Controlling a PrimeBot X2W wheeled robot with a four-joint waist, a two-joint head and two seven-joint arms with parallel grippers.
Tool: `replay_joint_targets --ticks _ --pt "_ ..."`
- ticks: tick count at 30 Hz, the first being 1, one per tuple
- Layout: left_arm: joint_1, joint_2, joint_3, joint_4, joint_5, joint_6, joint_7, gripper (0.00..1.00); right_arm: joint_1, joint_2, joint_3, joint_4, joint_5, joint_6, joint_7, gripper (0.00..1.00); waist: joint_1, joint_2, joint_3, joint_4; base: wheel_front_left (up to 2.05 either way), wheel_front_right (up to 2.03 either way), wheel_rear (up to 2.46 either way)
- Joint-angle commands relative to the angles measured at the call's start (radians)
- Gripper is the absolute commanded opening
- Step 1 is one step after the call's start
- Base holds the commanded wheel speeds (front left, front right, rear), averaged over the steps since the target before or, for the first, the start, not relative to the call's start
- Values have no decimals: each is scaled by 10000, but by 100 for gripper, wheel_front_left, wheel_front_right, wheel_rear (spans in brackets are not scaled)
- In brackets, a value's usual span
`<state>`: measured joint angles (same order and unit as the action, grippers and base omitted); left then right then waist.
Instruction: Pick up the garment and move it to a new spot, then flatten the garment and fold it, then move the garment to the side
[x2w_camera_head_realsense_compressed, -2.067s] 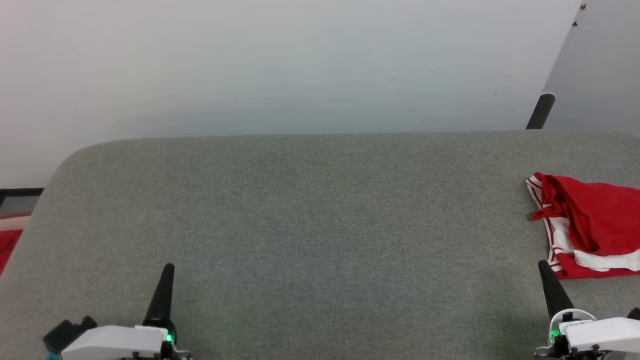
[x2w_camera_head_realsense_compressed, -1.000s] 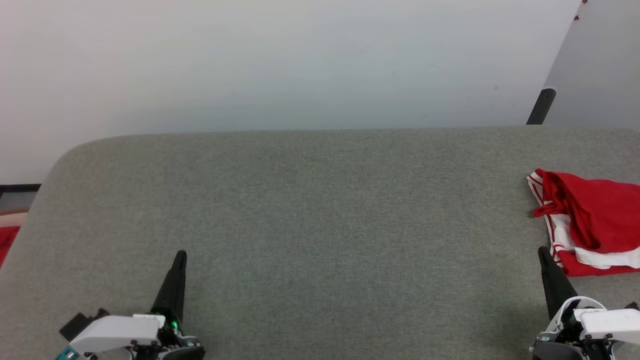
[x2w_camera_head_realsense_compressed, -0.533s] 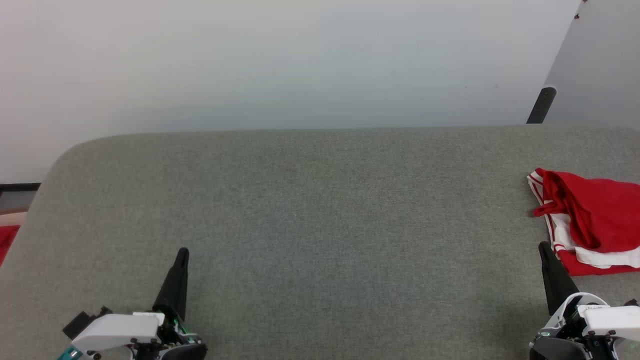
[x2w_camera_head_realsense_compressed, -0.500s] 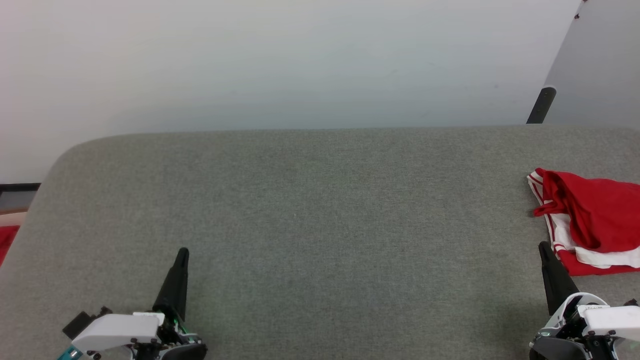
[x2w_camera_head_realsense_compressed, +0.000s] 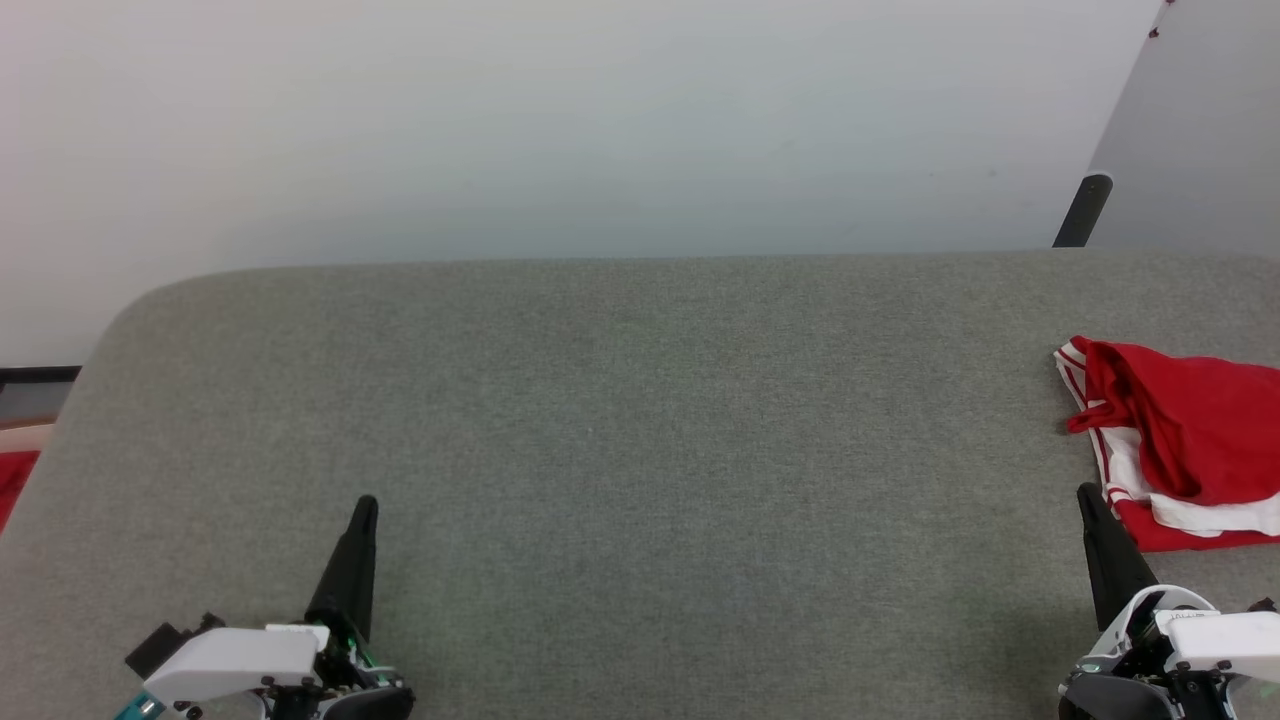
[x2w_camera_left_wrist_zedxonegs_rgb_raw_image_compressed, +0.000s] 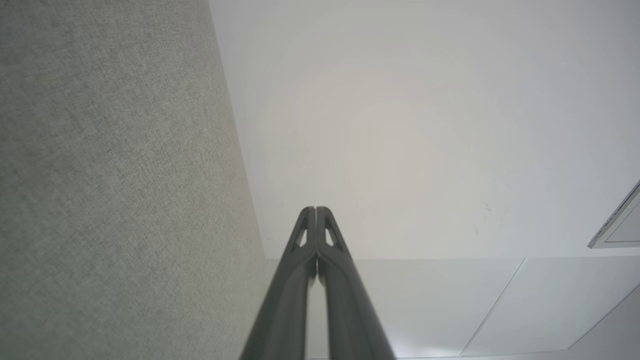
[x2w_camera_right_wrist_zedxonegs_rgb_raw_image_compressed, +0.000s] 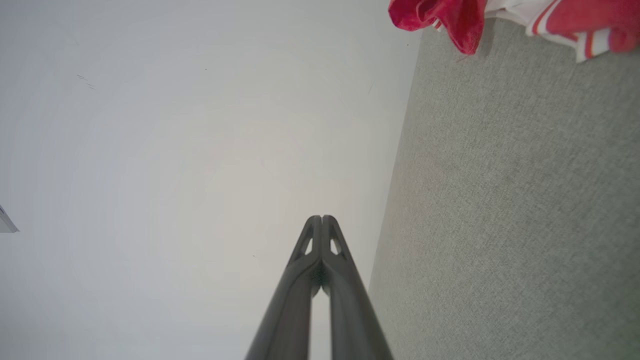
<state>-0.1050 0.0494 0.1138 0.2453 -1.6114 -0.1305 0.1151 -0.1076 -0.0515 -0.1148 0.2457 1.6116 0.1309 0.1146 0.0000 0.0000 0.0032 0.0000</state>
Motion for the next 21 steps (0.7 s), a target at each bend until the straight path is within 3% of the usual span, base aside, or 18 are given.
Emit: replay_joint_targets --ticks 1,21 --pt "-92 -6 3 11 -27 -4 18 0 -37 35 -4 -20 24 -3 23 0 0 0 -1 0 0 0 0" --pt "-92 -6 1 10 -28 -4 16 0 -37 35 -4 -20 23 -3 21 0 0 0 -1 0 0 0 0"
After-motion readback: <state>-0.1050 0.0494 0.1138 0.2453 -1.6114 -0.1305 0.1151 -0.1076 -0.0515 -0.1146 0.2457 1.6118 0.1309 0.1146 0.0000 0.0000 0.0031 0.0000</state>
